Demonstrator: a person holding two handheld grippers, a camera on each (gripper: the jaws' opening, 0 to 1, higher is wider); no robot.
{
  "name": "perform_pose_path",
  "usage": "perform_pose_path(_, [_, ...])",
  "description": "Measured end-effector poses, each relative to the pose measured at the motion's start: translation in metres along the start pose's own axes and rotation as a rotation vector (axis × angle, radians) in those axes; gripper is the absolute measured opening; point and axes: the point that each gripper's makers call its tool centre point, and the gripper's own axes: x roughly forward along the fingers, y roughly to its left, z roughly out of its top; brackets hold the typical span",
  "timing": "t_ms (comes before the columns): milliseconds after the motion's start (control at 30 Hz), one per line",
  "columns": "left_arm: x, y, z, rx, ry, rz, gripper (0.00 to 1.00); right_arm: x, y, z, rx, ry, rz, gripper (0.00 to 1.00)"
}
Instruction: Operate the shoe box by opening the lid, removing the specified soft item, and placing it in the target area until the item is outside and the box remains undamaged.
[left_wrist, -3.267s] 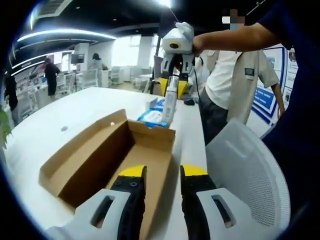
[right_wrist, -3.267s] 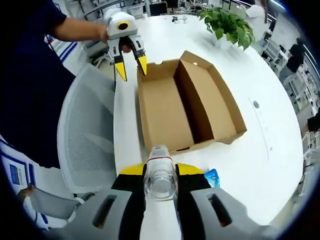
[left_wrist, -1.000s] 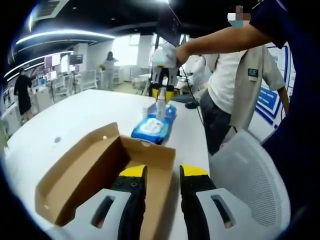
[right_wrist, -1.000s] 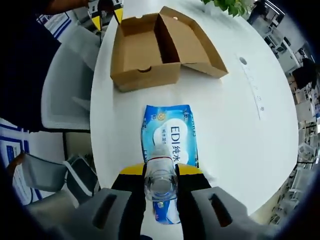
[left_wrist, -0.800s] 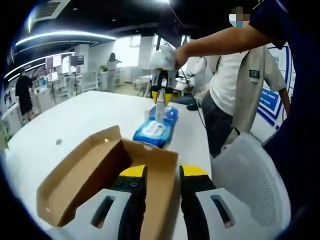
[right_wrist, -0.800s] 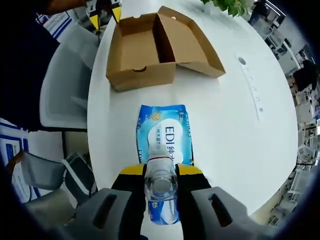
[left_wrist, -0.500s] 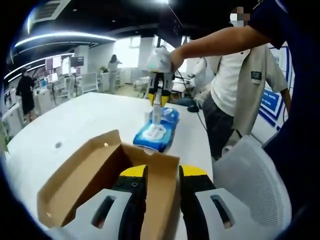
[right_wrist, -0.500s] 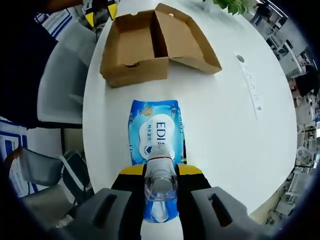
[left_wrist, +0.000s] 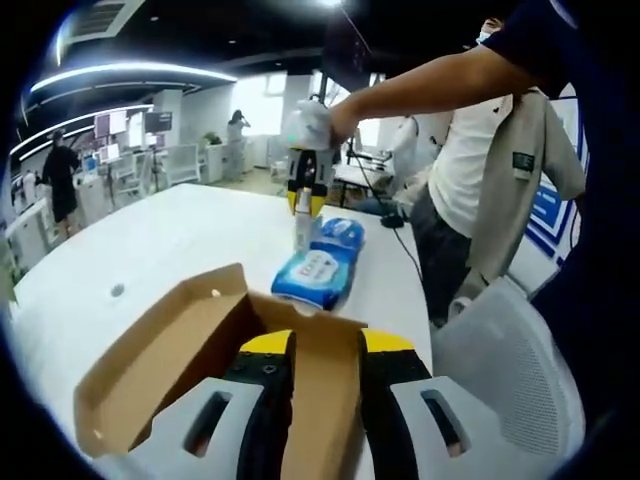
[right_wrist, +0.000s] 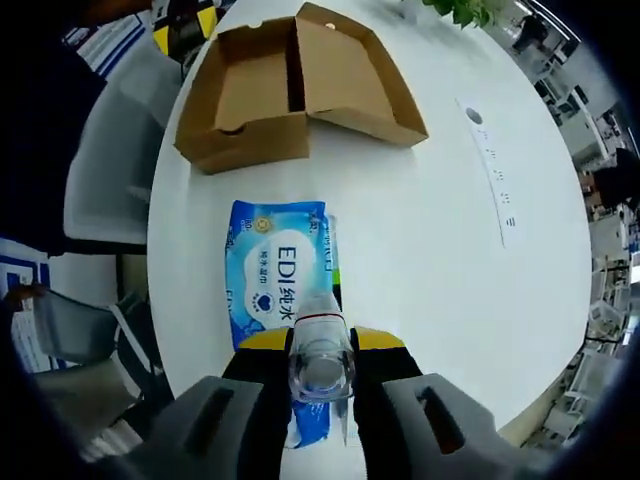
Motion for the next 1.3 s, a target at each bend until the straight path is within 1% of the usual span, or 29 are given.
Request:
perform_pose_path(133, [0.002,0.001,0.002,-0.001,-0.003,0.000,0.23,0.002,-0.011,-0.001,-0.004,0.002,-0.006,0.20])
perform_pose_path(267, [0.003,0.003,0.003,-0.003,0.000,0.001,0.23,0.007,-0.017,-0.002,-0.016,0.018,-0.015,0.20])
perform_pose_path(500, [0.000,0.005,0.002,-0.005,0.006,0.012,0.23,0.024,-0.025,-0.006,-0.029,0.041,-0.027,0.20])
perform_pose_path(767, [0.000,0.004,0.001,-0.009,0.016,0.015,0.22,0.039,-0.030,-0.008,-0.028,0.056,-0.021,0.20])
perform_pose_path(833, [0.000,0.004,0.001,-0.009,0.016,0.016,0.22,0.041,-0.032,-0.008,-0.027,0.058,-0.029,0.20])
perform_pose_path(1000, [-0.001,0.005,0.000,-0.012,0.019,0.021,0.22,0.046,-0.031,-0.008,-0.029,0.071,-0.019,0.20])
perform_pose_path(1133, [-0.001,0.004,-0.001,-0.011,0.019,0.021,0.22,0.050,-0.032,-0.007,-0.028,0.066,-0.026,0.20])
perform_pose_path(1300, [-0.003,0.004,-0.002,-0.018,0.018,0.022,0.22,0.053,-0.033,-0.009,-0.025,0.083,-0.029,0.20])
